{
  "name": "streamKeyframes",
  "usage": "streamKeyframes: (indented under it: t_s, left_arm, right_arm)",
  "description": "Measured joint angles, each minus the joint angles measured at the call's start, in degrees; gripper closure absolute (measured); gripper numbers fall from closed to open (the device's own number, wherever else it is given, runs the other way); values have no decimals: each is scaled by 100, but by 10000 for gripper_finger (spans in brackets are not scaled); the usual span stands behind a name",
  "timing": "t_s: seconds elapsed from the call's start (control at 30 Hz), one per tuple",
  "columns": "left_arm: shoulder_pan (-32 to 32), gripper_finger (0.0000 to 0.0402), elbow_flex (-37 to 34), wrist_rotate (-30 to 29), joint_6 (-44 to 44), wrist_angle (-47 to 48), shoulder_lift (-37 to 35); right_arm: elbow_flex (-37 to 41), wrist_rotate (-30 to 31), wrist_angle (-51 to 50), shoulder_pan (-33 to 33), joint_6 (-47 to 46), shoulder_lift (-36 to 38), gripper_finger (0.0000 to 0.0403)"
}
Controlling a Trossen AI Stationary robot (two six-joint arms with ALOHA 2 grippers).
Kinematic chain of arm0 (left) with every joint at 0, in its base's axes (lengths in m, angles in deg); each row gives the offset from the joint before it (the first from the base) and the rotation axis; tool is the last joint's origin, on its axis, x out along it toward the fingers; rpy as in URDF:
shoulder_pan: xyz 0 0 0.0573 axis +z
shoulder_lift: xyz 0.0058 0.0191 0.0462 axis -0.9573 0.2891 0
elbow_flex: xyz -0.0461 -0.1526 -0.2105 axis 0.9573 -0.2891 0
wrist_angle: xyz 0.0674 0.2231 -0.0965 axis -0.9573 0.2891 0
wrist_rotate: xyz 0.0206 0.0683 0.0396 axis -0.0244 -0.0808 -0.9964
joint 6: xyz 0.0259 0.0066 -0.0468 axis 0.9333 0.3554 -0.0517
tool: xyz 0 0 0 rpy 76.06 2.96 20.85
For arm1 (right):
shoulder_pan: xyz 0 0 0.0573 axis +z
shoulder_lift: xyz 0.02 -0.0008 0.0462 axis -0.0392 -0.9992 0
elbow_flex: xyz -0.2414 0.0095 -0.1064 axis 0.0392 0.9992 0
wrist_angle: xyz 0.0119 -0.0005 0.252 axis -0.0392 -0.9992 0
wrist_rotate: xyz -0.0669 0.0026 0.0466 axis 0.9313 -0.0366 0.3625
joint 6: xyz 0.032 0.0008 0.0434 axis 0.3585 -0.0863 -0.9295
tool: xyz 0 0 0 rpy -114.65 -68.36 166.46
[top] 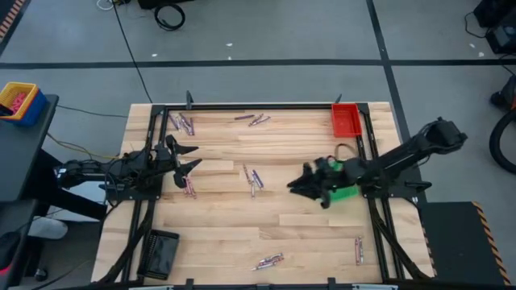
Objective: Sort crayons
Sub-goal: Put the pink crayon into the green bin
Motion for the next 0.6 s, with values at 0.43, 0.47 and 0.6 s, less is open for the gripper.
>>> streamKeyframes:
  t_s: [0.43,0.47,0.6]
  left_arm:
    - [-2,162,-1,0,1,0,0]
    - [0,162,-1,1,1,-3,0]
    - [-2,162,-1,1,-1,7,0]
  right_arm:
    - [-1226,-513,-3880,1037,-3364,-437,291]
    - [-1410,-496,-4132,1177,-3442,-489,293]
    - [-2129,-486,-5386,1768,-4103,-697,302]
